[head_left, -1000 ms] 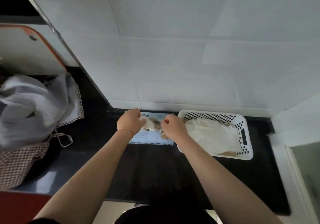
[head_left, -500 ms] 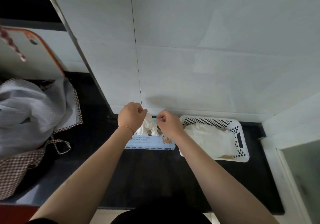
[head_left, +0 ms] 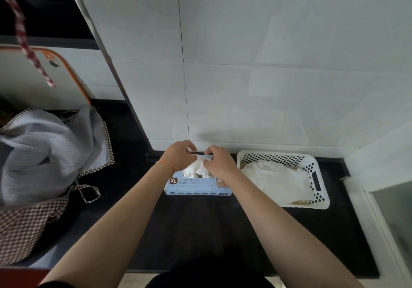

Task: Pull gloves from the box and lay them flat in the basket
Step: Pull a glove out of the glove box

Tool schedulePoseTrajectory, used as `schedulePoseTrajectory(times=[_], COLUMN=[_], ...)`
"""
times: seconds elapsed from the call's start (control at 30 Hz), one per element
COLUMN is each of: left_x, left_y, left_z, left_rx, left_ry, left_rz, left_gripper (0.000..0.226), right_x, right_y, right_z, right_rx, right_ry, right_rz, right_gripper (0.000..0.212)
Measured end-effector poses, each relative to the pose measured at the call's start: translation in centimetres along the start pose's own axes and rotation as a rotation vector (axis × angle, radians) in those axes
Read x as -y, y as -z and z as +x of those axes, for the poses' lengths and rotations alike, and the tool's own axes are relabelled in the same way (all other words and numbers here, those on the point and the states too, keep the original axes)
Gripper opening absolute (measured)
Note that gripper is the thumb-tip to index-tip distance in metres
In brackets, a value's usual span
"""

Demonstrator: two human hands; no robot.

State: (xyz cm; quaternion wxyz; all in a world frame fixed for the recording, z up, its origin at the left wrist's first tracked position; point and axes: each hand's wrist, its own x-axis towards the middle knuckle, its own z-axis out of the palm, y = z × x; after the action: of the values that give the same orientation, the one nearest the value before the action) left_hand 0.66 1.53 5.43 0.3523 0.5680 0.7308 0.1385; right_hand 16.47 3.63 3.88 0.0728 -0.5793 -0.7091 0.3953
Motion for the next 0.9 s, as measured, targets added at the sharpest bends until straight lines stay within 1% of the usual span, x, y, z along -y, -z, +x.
schedulePoseTrajectory(times=[0.03,0.07,0.13,0.2,0.23,0.3,0.37,0.43,0.47,0.53,0.57,0.6,0.67,0.77,0.83,0.9], left_x=[0.6,1.1,1.8,1.9,1.8,1.7,1.7,1.7,1.7,1.6,1.6,1.5,1.2,0.4,-0.2,-0.8], left_y=[-0.4,-0.9,-1.9,-2.5,-2.7,-2.5,-2.0,-1.4,-1.1,-0.4,0.0,0.4,1.1,1.4,1.3,1.4], left_z=[-0.1,-0.2,-0.5,-0.6,-0.6,-0.6,-0.6,-0.6,-0.6,-0.5,-0.4,-0.3,-0.1,-0.1,-0.2,-0.1], left_rx=[0.039,0.045,0.008,-0.027,-0.033,-0.045,-0.062,-0.080,-0.098,-0.140,-0.162,-0.182,-0.213,-0.222,-0.215,-0.211], left_ry=[-0.011,-0.016,0.010,0.051,0.064,0.055,0.016,-0.017,-0.026,-0.036,-0.039,-0.041,-0.044,-0.063,-0.079,-0.095], left_rz=[0.035,0.054,0.040,0.019,0.016,0.028,0.098,0.179,0.207,0.233,0.227,0.211,0.164,0.055,-0.060,-0.159], left_gripper=[0.023,0.025,0.022,0.027,0.030,0.029,0.021,0.016,0.018,0.020,0.019,0.018,0.017,0.013,0.012,0.013], right_x=[-0.2,-0.3,-0.4,-0.2,0.0,0.4,0.8,1.0,1.1,1.0,1.1,1.0,1.0,1.5,1.9,2.4], right_y=[-0.1,-0.2,-0.1,-0.1,0.0,0.2,0.4,0.6,0.6,0.7,0.8,0.8,0.9,0.7,0.7,1.0], right_z=[-0.1,-0.2,-0.2,-0.1,0.0,0.0,0.0,-0.1,-0.1,-0.2,-0.4,-0.5,-0.7,-1.0,-0.8,-0.7], right_rx=[-0.009,-0.009,-0.010,-0.053,-0.079,-0.108,-0.127,-0.146,-0.151,-0.147,-0.140,-0.131,-0.111,-0.144,-0.184,-0.218], right_ry=[-0.017,-0.032,-0.046,-0.043,-0.026,0.018,0.053,0.062,0.064,0.051,0.040,0.027,0.032,0.095,0.145,0.179], right_rz=[-0.004,-0.033,-0.111,-0.126,-0.125,-0.152,-0.186,-0.200,-0.197,-0.166,-0.141,-0.114,-0.071,-0.016,0.027,0.063], right_gripper=[0.023,0.023,0.021,0.015,0.016,0.025,0.037,0.042,0.039,0.023,0.018,0.020,0.032,0.046,0.045,0.034])
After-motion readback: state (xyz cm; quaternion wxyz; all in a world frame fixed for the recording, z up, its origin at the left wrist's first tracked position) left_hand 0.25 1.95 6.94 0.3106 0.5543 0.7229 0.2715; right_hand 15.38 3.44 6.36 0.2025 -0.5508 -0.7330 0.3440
